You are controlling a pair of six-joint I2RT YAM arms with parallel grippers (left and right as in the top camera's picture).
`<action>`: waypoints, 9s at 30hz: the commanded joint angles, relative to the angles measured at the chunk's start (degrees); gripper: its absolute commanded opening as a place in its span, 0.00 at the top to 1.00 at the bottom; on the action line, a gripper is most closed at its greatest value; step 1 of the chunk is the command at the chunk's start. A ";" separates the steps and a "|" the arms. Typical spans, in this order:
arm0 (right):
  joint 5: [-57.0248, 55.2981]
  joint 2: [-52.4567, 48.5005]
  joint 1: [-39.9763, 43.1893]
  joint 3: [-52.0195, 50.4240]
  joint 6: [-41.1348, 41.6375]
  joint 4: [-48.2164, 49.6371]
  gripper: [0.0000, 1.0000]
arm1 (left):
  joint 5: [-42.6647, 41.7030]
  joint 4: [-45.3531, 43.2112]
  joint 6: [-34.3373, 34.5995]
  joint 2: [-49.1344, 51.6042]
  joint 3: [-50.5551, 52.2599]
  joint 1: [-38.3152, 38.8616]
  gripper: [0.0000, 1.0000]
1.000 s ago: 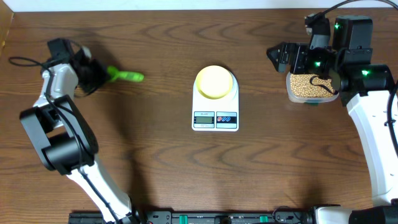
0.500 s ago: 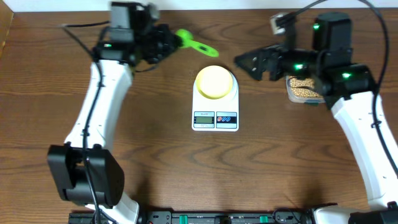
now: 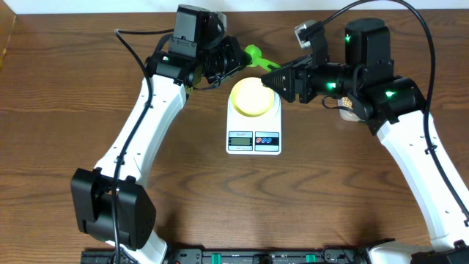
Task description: Scoop item into bowl and weigh 50g on scale
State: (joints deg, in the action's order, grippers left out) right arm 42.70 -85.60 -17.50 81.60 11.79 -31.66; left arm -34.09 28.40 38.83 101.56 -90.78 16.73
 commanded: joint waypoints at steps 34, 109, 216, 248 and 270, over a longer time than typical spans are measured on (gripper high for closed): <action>-8.50 0.15 -0.61 0.48 4.52 1.90 0.99 | 0.31 -0.68 1.95 -3.65 -0.48 2.54 0.93; -55.67 4.74 5.31 0.52 8.28 -26.12 0.99 | 31.80 4.11 -38.60 6.93 18.58 25.07 0.46; -57.66 5.79 5.31 0.52 8.31 -26.58 0.99 | 37.29 7.37 -34.07 -24.02 19.82 25.09 0.31; -63.78 5.77 6.58 0.35 6.86 -30.01 0.99 | 39.08 32.98 -26.16 -43.78 17.40 25.09 0.02; -63.78 3.89 10.64 -5.07 6.82 -27.43 0.99 | 37.88 33.59 -27.39 -41.70 15.52 25.11 0.02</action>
State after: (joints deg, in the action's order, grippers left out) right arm -20.03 -80.73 -7.29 77.38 19.03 -59.57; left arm 4.43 62.59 11.99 59.81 -73.23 41.85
